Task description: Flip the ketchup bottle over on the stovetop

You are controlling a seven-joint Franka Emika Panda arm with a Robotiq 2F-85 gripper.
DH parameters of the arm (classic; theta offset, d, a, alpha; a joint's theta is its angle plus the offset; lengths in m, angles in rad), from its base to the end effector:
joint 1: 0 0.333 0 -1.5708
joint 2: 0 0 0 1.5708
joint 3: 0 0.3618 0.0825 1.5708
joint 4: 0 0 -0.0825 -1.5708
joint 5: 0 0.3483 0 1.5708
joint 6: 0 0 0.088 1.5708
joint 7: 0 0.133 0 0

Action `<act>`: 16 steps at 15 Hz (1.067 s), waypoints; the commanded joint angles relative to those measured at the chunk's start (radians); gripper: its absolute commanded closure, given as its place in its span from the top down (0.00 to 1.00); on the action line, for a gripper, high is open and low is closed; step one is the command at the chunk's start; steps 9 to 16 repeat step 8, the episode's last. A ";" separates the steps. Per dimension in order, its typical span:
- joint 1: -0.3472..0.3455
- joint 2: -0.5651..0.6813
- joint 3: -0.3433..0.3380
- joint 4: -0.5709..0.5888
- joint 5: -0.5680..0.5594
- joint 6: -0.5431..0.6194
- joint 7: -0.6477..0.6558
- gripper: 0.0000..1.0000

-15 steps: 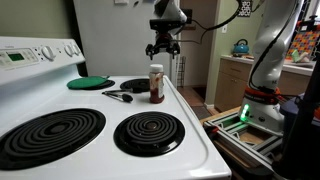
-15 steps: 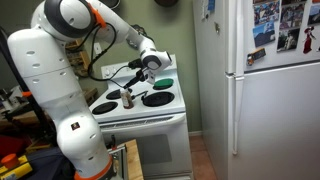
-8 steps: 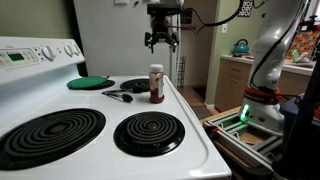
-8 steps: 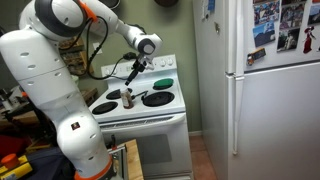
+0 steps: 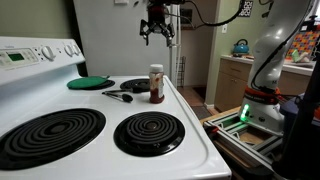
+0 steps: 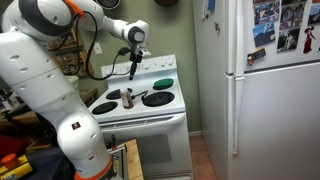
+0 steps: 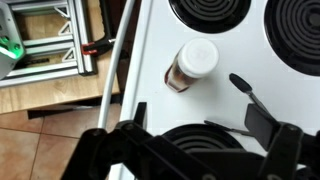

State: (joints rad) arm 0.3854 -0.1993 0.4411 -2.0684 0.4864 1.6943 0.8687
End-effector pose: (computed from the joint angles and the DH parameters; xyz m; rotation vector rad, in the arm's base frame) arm 0.2452 0.3703 0.5340 -2.9454 0.2445 0.6223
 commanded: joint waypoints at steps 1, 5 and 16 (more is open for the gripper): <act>-0.003 -0.017 0.007 0.000 0.000 0.032 -0.010 1.00; -0.004 -0.023 0.008 0.002 0.000 0.041 -0.011 1.00; -0.004 -0.014 0.008 0.002 0.000 0.041 -0.011 1.00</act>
